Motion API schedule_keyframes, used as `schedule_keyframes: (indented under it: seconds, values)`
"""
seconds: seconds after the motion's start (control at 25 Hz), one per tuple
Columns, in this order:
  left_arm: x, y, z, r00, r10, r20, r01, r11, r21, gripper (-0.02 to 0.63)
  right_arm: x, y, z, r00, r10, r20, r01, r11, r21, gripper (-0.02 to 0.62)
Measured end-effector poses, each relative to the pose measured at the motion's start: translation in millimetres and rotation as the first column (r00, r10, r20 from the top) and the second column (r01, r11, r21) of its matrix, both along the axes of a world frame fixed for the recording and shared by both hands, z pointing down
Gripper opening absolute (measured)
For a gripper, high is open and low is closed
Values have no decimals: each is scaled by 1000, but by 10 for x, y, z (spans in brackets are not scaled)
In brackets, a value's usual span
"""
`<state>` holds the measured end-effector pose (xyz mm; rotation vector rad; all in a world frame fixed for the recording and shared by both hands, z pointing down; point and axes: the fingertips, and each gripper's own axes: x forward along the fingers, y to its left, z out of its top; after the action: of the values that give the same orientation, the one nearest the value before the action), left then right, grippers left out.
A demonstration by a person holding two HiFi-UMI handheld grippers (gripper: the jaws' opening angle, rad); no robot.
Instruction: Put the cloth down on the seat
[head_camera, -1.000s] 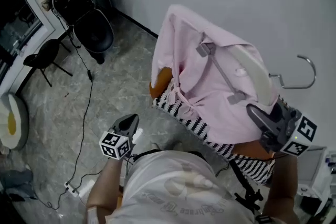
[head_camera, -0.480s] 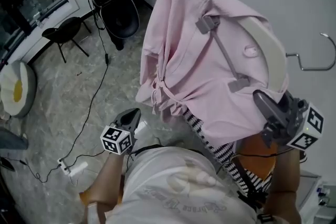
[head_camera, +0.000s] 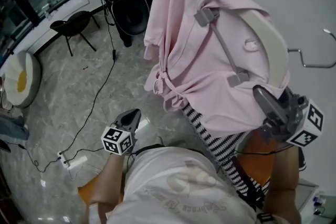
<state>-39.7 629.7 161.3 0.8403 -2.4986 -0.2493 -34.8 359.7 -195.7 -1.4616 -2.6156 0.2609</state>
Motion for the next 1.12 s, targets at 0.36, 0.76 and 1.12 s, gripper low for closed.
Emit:
schedule_keyframes:
  seconds: [0.36, 0.76, 1.12]
  values:
    - [36, 7, -31, 997, 76, 18, -76, 997, 15, 11, 299, 48, -161, 995, 89, 48, -91, 995, 40, 78]
    - [-334, -320, 94, 966, 255, 25, -256, 965, 47, 11, 471, -130, -265, 955, 290, 57, -293, 955, 44, 78]
    - [-643, -591, 250, 924, 382, 21, -382, 922, 64, 11, 443, -317, -269, 891, 447, 75, -451, 891, 50, 78]
